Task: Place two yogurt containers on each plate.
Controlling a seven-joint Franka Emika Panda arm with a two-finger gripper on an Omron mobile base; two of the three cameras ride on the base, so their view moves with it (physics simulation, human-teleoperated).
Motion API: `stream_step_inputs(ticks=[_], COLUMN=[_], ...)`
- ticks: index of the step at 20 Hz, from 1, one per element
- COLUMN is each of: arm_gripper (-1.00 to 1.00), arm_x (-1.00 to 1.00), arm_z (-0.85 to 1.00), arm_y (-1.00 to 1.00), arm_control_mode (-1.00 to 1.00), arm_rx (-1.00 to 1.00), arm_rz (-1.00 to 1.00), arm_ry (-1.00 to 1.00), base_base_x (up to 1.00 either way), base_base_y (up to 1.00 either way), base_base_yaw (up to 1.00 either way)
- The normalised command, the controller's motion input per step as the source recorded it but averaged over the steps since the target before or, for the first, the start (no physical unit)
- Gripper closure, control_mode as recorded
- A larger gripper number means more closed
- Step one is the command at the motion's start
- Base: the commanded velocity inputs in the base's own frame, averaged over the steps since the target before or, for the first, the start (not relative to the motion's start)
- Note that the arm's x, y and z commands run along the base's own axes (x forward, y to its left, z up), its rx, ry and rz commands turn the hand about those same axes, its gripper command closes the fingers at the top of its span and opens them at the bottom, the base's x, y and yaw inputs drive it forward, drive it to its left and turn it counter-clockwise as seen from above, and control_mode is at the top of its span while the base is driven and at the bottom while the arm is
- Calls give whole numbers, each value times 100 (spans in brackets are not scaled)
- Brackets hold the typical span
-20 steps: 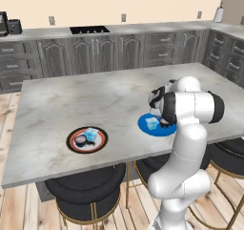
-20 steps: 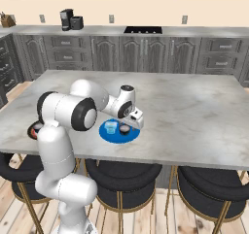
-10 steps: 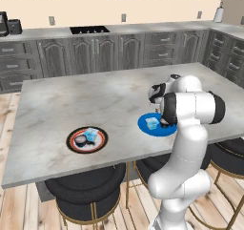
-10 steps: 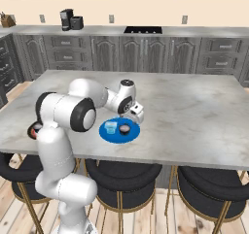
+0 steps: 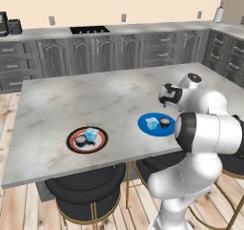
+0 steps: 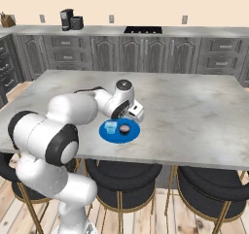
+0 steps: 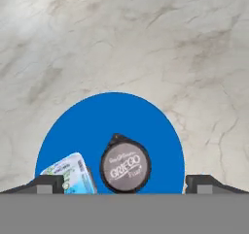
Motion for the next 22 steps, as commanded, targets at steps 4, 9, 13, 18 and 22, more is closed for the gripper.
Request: stream_step_inputs(ticks=[4,9,13,18,22], arm_gripper=[-100,-100,-100,-100,-100], arm_x=[-90,-84,-79,-91,-99], arm_z=[48,55,47,37,19], arm_y=[9,31,35,27,24], arm_control_mode=[-100,-100,-100,-100,-100], arm_rx=[0,0,0,0,0], arm_rz=[0,0,0,0,0], arm_ry=[-5,5,6,7,1], base_base_x=[0,0,0,0,0], base_base_y=[0,0,0,0,0], base_base_yaw=[0,0,0,0,0])
